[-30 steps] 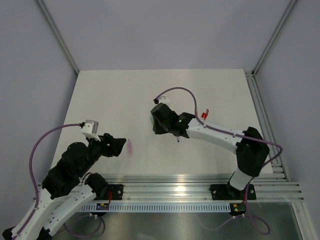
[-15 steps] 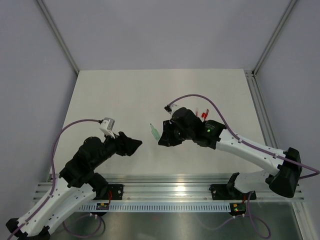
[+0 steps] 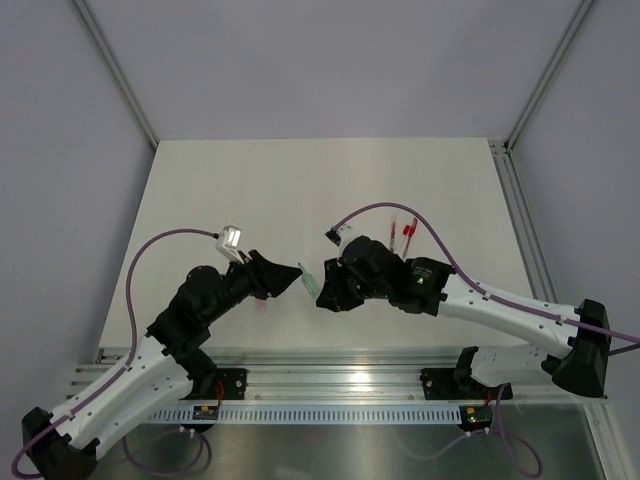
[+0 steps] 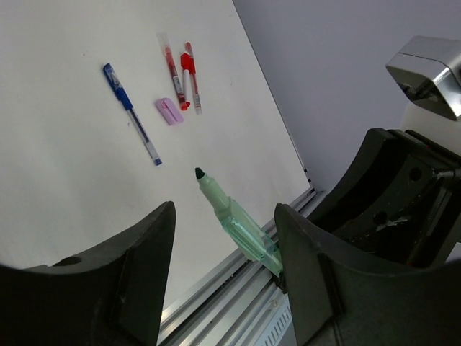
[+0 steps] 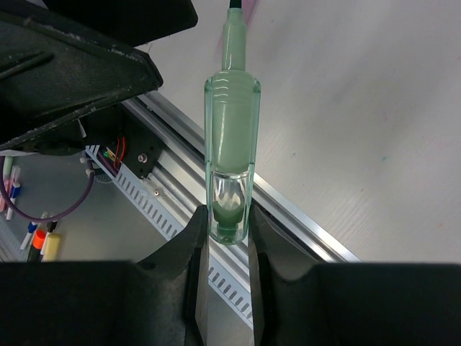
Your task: Insert the pens into the pen caps
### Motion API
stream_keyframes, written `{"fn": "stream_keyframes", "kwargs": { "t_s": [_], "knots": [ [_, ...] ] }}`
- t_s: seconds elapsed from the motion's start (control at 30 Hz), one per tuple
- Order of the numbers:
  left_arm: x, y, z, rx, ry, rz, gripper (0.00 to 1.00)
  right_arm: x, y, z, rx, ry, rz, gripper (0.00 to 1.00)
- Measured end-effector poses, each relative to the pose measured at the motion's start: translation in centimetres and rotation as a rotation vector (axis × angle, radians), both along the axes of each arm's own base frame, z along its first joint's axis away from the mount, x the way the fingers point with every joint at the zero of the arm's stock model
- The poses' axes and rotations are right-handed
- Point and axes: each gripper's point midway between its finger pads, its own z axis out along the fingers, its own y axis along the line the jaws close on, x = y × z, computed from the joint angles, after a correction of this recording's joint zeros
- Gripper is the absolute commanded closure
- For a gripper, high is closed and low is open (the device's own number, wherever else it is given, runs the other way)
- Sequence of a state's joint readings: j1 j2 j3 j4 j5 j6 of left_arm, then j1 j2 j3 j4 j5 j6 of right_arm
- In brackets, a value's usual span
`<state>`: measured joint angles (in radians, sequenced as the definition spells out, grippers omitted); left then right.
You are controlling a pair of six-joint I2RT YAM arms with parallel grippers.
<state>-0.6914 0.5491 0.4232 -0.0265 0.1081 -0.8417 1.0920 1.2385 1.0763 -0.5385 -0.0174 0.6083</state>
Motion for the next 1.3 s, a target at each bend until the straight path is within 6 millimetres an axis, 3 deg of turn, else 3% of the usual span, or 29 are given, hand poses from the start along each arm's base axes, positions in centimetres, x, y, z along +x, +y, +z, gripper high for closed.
{"fn": "stream_keyframes", "kwargs": {
  "t_s": [0.2,0.6,0.87,0.93,0.97,1.1,1.2,1.3],
  "knots": [
    [0.2,-0.8,0.4,-0.023,-0.002,-0.014,0.51,0.1,0.4,0.3,0.01,-0.027,-0.006,0.91],
    [0.8,-1.8,-1.3,0.021,0.027,-0.031,0.68,-0.5,1.2,0.0,0.01,-0.035,0.016,0.92],
    [1.2,-2.2,-1.8,0.096,-0.017,-0.049,0.96,-1.4,1.5,-2.7,-0.072,0.002,0.041,0.96],
    [1.4,-2.2,-1.6,0.114,-0.04,-0.05,0.88,-1.4,1.4,-2.5,-0.069,-0.001,0.041,0.97],
    [1.3,-2.2,-1.5,0.121,-0.053,-0.056,0.73,-1.4,1.4,-2.4,-0.066,-0.004,0.04,0.97],
    [0.9,-2.2,-0.9,0.143,-0.097,-0.081,0.35,-1.2,1.2,-2.0,-0.068,-0.015,0.027,0.98],
    [0.5,-1.7,0.4,0.151,-0.144,-0.087,0.3,-1.0,0.9,-1.3,-0.079,-0.021,0.016,0.98],
    [-0.4,-0.8,2.8,0.136,-0.213,-0.085,0.35,-0.7,1.0,0.1,-0.071,-0.033,0.008,0.98]
  ]
}}
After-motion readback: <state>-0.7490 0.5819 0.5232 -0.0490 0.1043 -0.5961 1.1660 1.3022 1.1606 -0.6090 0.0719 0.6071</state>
